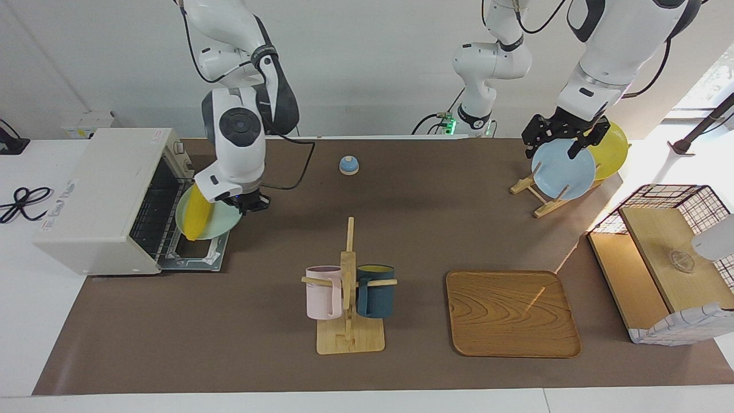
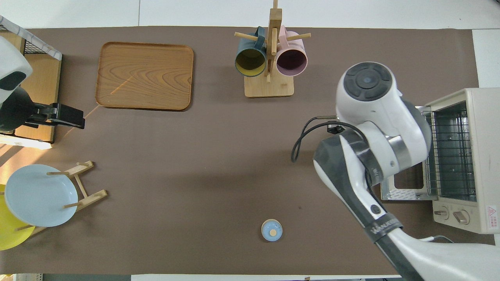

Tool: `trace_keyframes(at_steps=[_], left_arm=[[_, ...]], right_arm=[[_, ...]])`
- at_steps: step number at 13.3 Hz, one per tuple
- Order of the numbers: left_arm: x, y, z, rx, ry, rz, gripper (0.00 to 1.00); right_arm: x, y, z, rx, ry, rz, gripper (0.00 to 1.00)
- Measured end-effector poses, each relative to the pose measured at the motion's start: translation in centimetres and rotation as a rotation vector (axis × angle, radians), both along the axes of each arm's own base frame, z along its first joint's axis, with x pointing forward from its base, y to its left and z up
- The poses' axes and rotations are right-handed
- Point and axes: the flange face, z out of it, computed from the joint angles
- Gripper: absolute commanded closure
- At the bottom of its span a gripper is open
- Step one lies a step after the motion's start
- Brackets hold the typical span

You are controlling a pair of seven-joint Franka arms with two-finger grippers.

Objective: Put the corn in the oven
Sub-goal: 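Carry the corn with the right gripper into the open oven, then open the right gripper to release the corn inside the oven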

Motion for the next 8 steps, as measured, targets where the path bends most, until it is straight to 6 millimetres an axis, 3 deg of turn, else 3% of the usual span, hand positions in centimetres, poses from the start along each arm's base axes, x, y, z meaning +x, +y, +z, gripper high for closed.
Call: trace_keyframes(at_steps=[6,8], left_arm=[[0.1,-0.3,-0.3,0.001,0.003,-0.005,0.0],[0.1,-0.6,-0.5,0.002,0.007,-0.01,0.0]], right_arm=[[-1.2,-12.6,-1.7,0.053,0.051,-0.002,1.0],[-2.1,-13.8,-2.9,0.087,0.03,-0.005,1.0]])
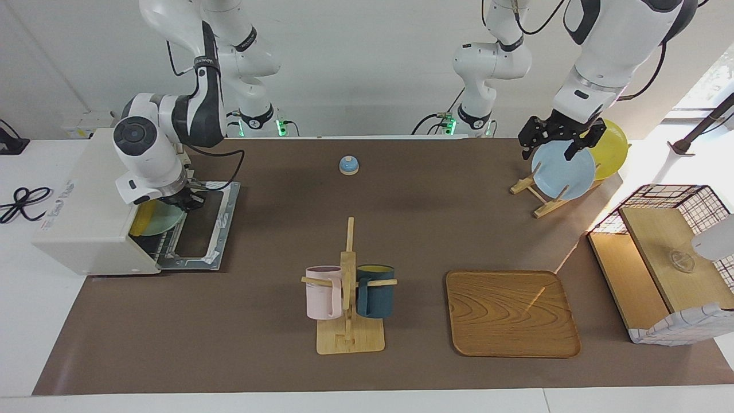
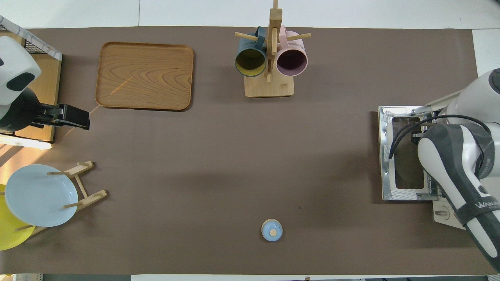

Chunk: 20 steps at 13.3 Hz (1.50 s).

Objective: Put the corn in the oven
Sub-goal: 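Open the right gripper to release the corn inside the oven, then withdraw the right gripper and push the oven door shut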

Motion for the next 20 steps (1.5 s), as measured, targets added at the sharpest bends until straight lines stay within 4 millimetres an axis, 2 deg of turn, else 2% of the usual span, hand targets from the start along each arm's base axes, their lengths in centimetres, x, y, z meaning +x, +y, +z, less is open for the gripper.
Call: trace_keyframes(at_steps=[2,5,7,9,11,12,13,15,17,20], left_arm=[[0.0,-0.1,-0.2,0.001,0.004,-0.002,0.0],[0.0,-0.2,-0.2,0.001,0.004,-0.003,0.0],[0.0,-0.2,-0.2,0.001,0.004,-0.004,0.0],[-0.1,-0.2,-0.2,0.001,0.004,-0.004,0.0],[0.0,-0.2,-0.2,0.001,0.004,-0.003,0.0],[0.0,-0.1,-0.2,0.001,0.004,-0.002,0.0],[0.0,0.1,-0.2,0.001,0.004,0.002,0.0],[0.1,0.5,-0.2,0.001,0.004,0.009,0.0],[0.1,0.5,-0.2,0.001,0.004,0.01,0.0],[0.1,0.5,-0.2,0.001,0.004,0.01,0.0]], right_arm=[[-1.0,0.2,-1.0,0.001,-0.021,0.014,1.0],[-1.5,0.2,-1.2,0.001,-0.036,0.019,0.72],[-1.5,0.1,-1.2,0.004,-0.042,0.016,0.56],[-1.3,0.5,-1.0,0.018,-0.051,0.012,0.35],[-0.8,2.5,-0.4,0.028,-0.06,0.04,0.33],[-0.5,3.9,0.1,0.029,-0.063,0.059,0.36],[-0.2,5.5,0.6,0.029,-0.072,0.065,0.55],[0.3,9.0,1.2,0.048,-0.098,0.046,1.0],[0.3,10.9,0.3,0.079,-0.125,0.037,1.0],[-0.7,10.4,-3.9,0.09,-0.141,0.033,1.0]])
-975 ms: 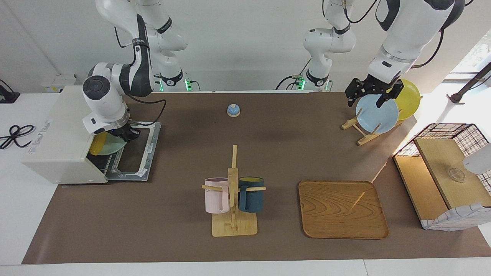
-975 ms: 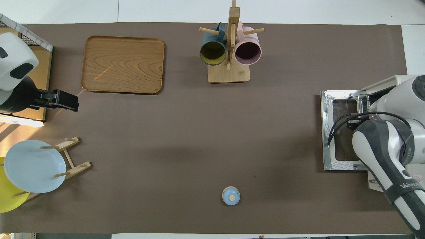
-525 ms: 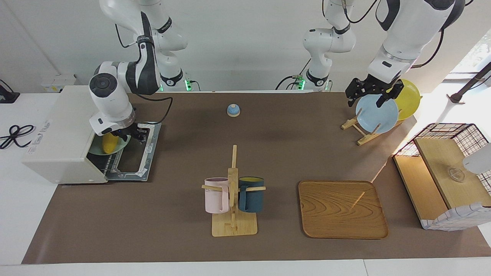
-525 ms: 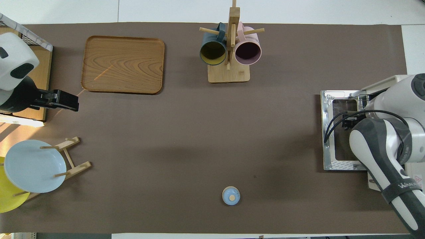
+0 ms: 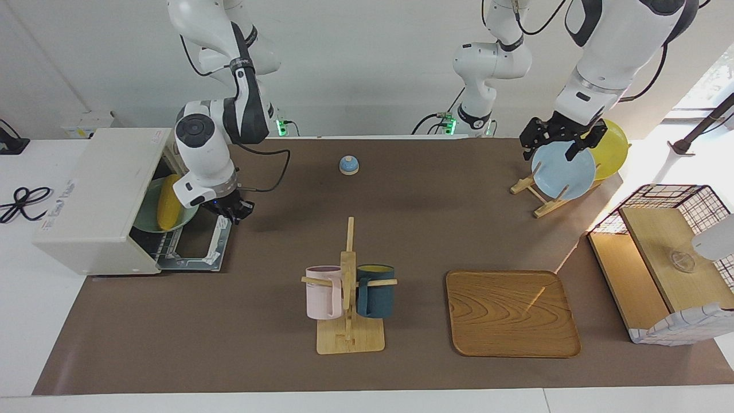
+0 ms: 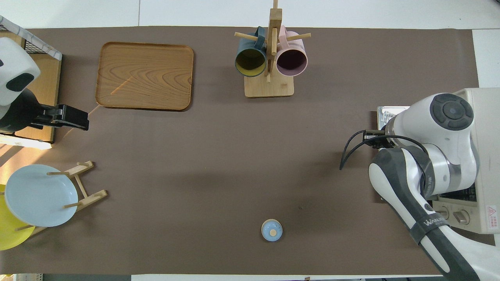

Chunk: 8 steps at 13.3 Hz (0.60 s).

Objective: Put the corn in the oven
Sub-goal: 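Withdraw the right gripper and push the oven door shut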

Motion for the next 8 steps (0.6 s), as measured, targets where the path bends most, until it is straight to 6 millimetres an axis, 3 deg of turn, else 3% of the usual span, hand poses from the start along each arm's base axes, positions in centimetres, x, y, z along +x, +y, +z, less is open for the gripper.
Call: trace_keyframes(at_steps=[4,8], left_arm=[[0.0,0.0,0.0,0.0,0.0,0.0,0.0],[0.0,0.0,0.0,0.0,0.0,0.0,0.0]], right_arm=[[-1.1,-0.3,-4.0,0.0,0.02,-0.005,1.0],[-1.1,-0.2,-4.5,-0.015,0.03,0.002,1.0]])
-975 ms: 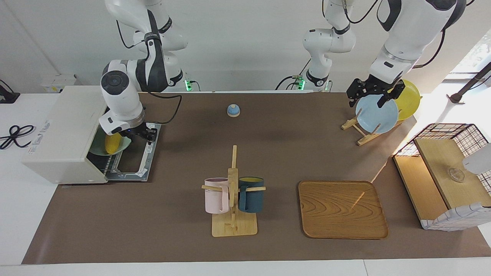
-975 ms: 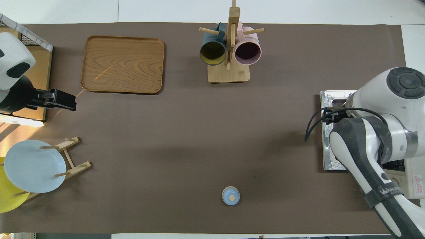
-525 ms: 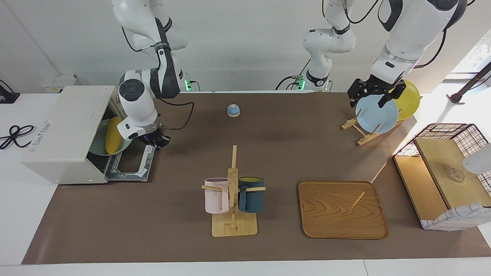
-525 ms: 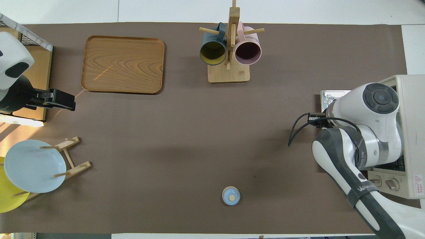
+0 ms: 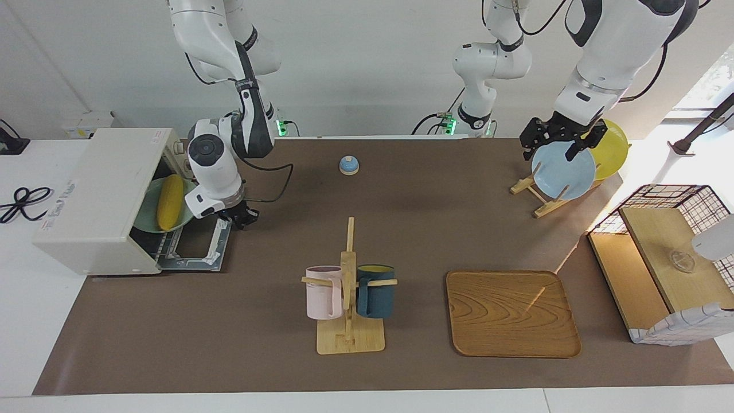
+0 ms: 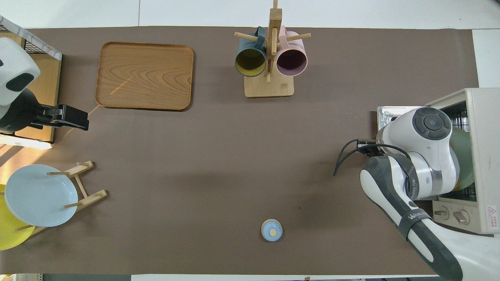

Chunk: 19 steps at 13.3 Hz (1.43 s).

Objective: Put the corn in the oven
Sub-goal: 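Withdraw the right gripper and push the oven door shut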

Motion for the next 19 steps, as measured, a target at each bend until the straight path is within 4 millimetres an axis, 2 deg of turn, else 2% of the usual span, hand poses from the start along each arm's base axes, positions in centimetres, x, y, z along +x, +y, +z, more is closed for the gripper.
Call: trace_keyframes(at_steps=[2,4,7,9,12,15,17,19], left_arm=[[0.0,0.0,0.0,0.0,0.0,0.0,0.0],[0.0,0.0,0.0,0.0,0.0,0.0,0.0],[0.0,0.0,0.0,0.0,0.0,0.0,0.0],[0.0,0.0,0.0,0.0,0.0,0.0,0.0],[0.0,0.0,0.0,0.0,0.0,0.0,0.0],[0.0,0.0,0.0,0.0,0.0,0.0,0.0],[0.0,0.0,0.0,0.0,0.0,0.0,0.0],[0.0,0.0,0.0,0.0,0.0,0.0,0.0]], right_arm=[[0.1,-0.5,0.3,-0.054,0.016,0.042,1.0],[0.5,0.0,1.2,-0.088,0.043,0.072,1.0],[1.3,0.6,3.5,-0.132,0.094,0.089,1.0],[2.2,0.1,5.9,-0.148,0.117,0.098,1.0],[2.5,-2.3,10.1,-0.137,0.136,0.141,1.0],[1.9,-6.3,14.1,-0.127,0.115,0.149,1.0],[1.5,-9.3,15.8,-0.129,0.102,0.15,1.0],[1.3,-11.1,16.4,-0.127,0.098,0.152,1.0]])
